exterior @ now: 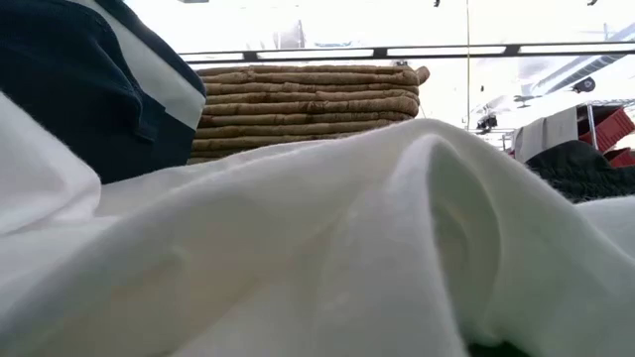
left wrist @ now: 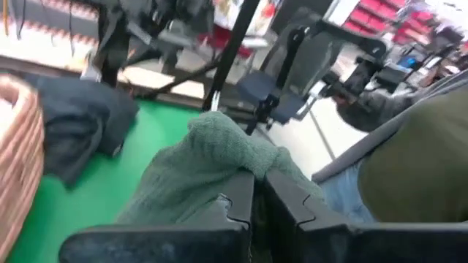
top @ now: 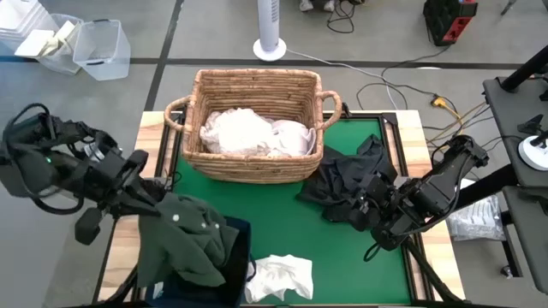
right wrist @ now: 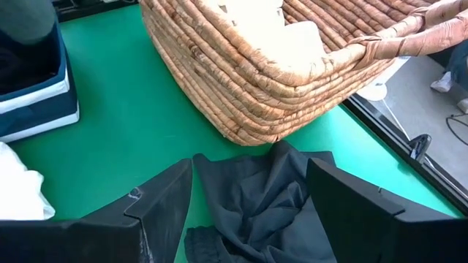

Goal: Sort clothes
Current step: Put the green shirt into the laundry bin

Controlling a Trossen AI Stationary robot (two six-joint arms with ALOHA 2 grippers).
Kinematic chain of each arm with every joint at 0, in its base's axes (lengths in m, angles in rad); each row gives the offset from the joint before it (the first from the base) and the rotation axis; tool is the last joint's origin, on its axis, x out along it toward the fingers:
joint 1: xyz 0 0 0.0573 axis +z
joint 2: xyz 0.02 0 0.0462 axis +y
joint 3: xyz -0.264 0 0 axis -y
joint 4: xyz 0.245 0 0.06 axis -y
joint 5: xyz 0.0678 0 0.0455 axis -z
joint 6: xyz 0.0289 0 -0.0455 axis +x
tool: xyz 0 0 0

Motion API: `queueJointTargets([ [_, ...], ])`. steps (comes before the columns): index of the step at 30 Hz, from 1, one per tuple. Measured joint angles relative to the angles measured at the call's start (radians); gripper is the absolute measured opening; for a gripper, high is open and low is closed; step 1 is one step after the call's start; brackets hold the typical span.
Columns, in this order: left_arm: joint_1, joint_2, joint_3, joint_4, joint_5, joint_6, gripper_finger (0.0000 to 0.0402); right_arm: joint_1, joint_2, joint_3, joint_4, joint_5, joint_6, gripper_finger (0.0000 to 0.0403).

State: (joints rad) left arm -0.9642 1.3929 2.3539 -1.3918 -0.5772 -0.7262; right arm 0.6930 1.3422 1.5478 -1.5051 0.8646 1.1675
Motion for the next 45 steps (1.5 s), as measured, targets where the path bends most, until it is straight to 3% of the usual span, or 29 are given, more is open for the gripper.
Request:
queueJointTargets([
  [8,-0.004,0.044,0.0,-0.115,0.007,-0.129,0.0,0.0,0.0,0.0,0.004,0.0,-0.006,0.0251],
  [16,-0.016,0.065,-0.001,-0.18,0.118,-0.304,0.0,0.0,0.0,0.0,0.026,0.0,-0.015,0.0261],
  [26,-0.019,0.083,-0.039,-0.179,0.232,-0.395,0.0,0.0,0.0,0.0,0.031,0.0,-0.015,0.0251],
  [32,-0.019,0.064,-0.139,-0.178,0.255,-0.469,0.0,0.0,0.0,0.0,0.049,0.0,-0.017,0.0255],
  [45,-0.009,-0.043,-0.49,-0.179,0.29,-0.647,0.0,0.0,0.0,0.0,0.094,0.0,-0.016,0.0251],
])
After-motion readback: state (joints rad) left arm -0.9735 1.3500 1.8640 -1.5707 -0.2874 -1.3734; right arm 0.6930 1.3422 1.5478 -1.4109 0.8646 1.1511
